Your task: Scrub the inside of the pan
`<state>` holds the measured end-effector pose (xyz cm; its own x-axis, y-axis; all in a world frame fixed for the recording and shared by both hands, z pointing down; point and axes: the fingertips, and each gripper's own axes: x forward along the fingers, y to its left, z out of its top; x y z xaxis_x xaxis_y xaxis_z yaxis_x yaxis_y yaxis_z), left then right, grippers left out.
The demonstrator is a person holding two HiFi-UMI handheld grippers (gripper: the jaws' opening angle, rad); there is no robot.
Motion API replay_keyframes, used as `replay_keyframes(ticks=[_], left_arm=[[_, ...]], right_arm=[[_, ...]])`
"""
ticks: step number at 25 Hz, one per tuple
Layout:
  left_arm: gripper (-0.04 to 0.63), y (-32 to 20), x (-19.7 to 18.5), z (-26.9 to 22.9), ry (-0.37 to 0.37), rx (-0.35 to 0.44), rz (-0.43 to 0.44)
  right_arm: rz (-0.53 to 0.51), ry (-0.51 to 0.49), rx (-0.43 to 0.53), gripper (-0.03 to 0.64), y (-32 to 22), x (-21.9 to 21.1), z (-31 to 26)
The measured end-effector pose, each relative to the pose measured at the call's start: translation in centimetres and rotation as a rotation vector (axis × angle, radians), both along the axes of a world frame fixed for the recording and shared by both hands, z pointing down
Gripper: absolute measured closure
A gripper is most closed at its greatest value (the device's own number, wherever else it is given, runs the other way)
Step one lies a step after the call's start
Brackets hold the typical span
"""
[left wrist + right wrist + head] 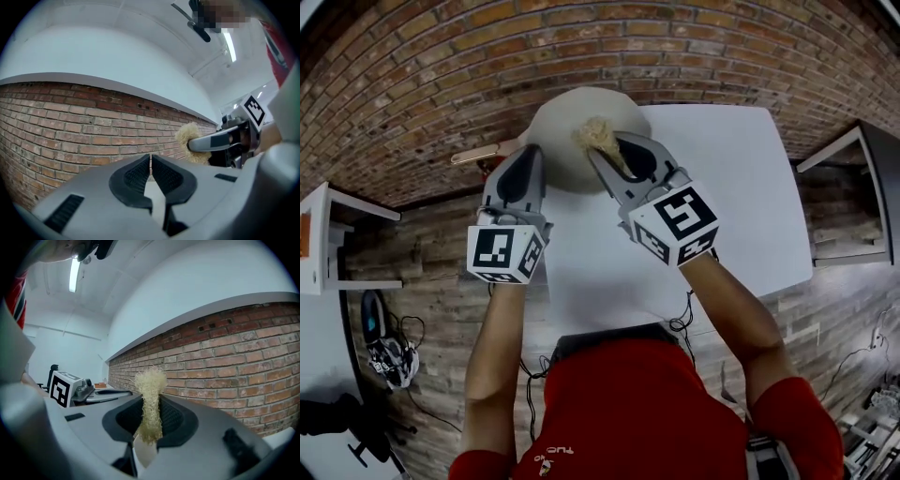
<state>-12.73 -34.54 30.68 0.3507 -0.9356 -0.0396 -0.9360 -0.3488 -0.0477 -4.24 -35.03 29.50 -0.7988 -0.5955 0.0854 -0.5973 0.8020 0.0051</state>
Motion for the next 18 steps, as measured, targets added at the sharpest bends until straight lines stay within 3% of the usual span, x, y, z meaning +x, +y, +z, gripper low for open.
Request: replay_keyframes(ticks=[8, 18], left_arm=[[0.571, -5.1, -3.1, 2.1, -0.018, -0.018, 0.066], [0.571, -9.2, -4.6, 6.1, -0.019, -0.067, 0.082]], right_arm=[[0.073, 0.097, -0.117, 0.529, -5.3, -4.2, 3.5], [0.126, 0.284, -0.402, 0.529, -11.8, -6.9, 11.5]])
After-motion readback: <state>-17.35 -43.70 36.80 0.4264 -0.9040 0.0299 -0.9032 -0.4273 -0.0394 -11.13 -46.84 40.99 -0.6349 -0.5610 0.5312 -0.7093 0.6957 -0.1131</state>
